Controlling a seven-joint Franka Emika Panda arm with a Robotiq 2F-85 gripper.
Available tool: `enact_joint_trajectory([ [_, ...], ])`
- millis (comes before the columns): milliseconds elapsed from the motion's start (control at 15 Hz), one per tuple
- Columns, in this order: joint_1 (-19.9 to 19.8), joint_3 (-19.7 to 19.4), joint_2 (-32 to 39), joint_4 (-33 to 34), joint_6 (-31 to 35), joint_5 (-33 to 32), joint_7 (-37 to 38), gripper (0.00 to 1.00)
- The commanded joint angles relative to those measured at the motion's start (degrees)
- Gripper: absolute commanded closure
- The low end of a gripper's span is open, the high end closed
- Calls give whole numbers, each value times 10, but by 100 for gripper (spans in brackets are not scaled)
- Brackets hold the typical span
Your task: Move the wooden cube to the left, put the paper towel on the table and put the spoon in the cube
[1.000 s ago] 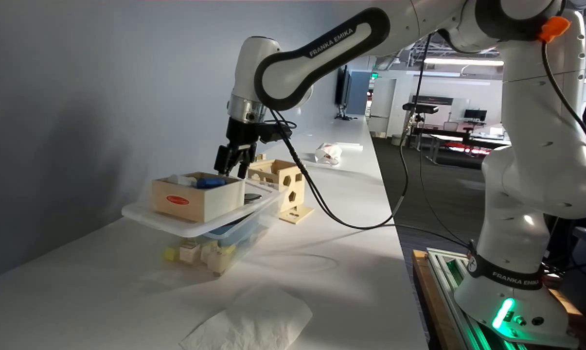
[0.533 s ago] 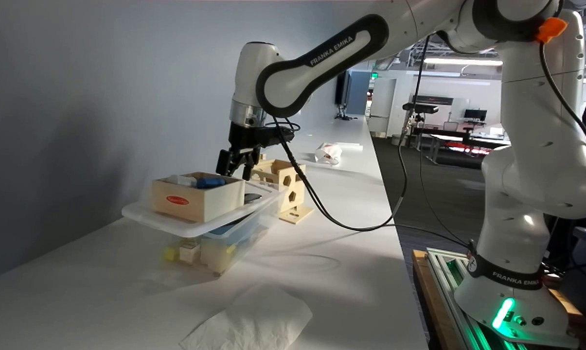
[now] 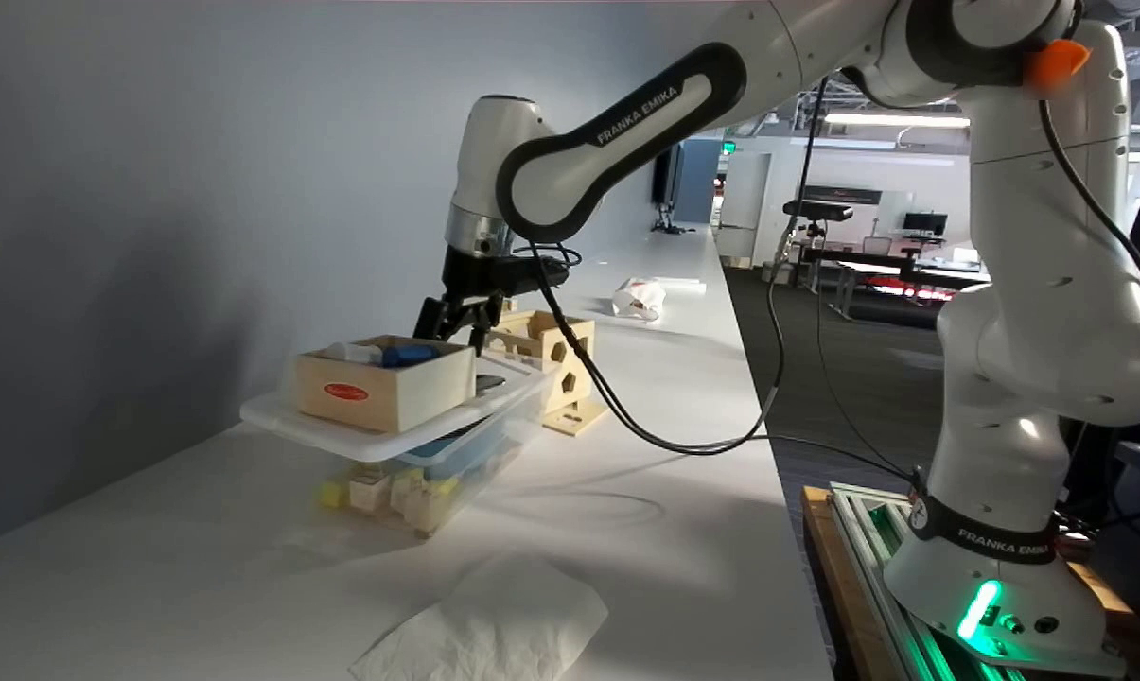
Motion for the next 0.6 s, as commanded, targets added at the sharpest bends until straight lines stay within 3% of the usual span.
enact_joint_trajectory([
  [0, 3, -5, -13, -13, 4, -9, 8, 0],
  [533, -2, 0, -62, -46, 13, 1, -12, 0],
])
